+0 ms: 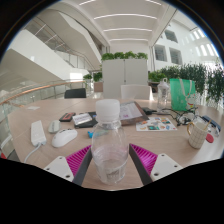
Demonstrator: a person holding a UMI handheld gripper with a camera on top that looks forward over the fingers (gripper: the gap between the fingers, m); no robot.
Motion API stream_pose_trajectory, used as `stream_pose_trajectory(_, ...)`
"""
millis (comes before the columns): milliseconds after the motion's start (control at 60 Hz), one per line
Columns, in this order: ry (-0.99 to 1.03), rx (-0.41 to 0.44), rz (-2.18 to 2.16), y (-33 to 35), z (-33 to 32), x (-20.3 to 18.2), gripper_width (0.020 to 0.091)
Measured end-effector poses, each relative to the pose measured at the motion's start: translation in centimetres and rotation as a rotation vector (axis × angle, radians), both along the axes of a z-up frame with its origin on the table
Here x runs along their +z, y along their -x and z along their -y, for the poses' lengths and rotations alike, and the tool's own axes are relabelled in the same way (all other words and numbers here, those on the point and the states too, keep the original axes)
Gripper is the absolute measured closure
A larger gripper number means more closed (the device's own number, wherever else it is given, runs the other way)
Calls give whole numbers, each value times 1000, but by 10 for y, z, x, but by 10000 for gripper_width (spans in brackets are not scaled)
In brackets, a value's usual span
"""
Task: Pour water
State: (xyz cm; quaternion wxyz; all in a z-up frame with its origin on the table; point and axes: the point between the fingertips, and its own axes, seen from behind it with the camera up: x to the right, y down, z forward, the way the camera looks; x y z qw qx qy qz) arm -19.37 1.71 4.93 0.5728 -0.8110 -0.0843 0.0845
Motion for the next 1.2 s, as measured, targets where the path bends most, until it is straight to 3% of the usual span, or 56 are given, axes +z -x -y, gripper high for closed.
stream_pose_trajectory(50,0,17,11,4,-11,-6,330)
stream_pose_trajectory(67,-4,28,6,6,-10,-2,388)
stream_pose_trajectory(100,-17,47,6,9,-12,2,576)
stream_pose_trajectory(200,-6,45,25,6,-13,-1,609)
stream_pose_trajectory(333,-5,45,34,8,-14,-3,718)
stream_pose_trajectory(500,60,71,27,9,-17,-5,733)
stream_pose_trajectory(583,23,88,-3,-1,-28,34,719)
stream_pose_trajectory(683,-7,25,-186,-46,-59,99,718)
stream_pose_trajectory(750,23,-63,-377,-91,-79,126,719)
stream_pose_trajectory(833,147,-152,-700,-140,-97,126,719)
stream_pose_trajectory(850,180,-163,-769,-147,-98,123,750)
stream_pose_trajectory(867,201,-185,-832,-150,-100,114,720)
stream_pose_trajectory(983,407,-230,-1358,-176,-103,100,720)
stream_pose_trajectory(1000,422,-204,-1433,-183,-101,102,720)
stream_pose_trajectory(1017,434,-255,-1484,-176,-108,105,721)
stream_pose_trajectory(1200,494,-119,-2053,-207,-101,136,720)
